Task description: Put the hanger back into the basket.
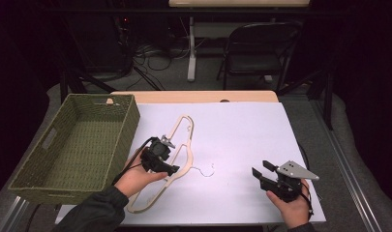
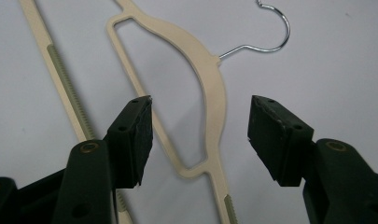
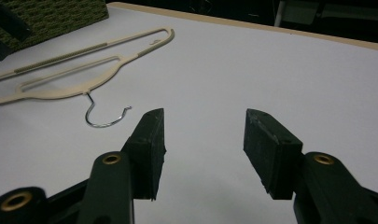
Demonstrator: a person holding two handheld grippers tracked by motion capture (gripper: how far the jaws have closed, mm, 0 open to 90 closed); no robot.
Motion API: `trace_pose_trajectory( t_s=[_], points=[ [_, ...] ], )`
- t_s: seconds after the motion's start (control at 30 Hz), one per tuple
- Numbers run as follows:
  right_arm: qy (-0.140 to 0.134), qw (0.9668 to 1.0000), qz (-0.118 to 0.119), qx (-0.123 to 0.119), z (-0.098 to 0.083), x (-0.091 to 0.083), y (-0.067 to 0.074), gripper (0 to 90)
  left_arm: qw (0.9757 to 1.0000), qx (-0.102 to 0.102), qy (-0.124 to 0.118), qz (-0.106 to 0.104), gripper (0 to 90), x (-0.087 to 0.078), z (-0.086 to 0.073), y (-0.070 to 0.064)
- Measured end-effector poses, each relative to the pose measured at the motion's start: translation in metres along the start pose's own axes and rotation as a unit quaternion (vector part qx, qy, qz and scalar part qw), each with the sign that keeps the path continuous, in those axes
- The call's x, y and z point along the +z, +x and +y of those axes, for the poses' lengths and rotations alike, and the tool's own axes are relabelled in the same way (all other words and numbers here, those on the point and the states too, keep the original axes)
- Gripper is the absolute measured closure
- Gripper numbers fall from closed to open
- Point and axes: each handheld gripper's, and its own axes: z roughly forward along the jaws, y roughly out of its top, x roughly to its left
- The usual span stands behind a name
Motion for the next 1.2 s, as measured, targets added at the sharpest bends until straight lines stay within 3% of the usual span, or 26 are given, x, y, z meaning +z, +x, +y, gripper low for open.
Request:
trace_pose_trajectory(
  t_s=[0.23, 0.53, 0.9, 1.2],
  points=[
    [0.002, 1.0, 0.003, 0.001, 0.0, 0.001, 0.0, 48.2, 0.9988, 0.011, 0.048, -0.006, 40.6, 0.011, 0.009, 0.001],
    [0.004, 1.0, 0.003, 0.0, -0.001, 0.001, 0.0, 48.1, 0.9966, 0.018, 0.079, -0.014, 41.8, 0.024, 0.013, 0.002],
    [0.001, 1.0, 0.004, 0.0, -0.001, 0.002, 0.0, 48.1, 0.9955, 0.022, 0.092, -0.011, 43.2, 0.033, 0.014, 0.002],
    [0.002, 1.0, 0.004, 0.001, -0.001, 0.002, 0.0, 48.1, 0.9935, 0.04, 0.106, -0.013, 45.8, 0.042, 0.015, -0.002]
  ],
)
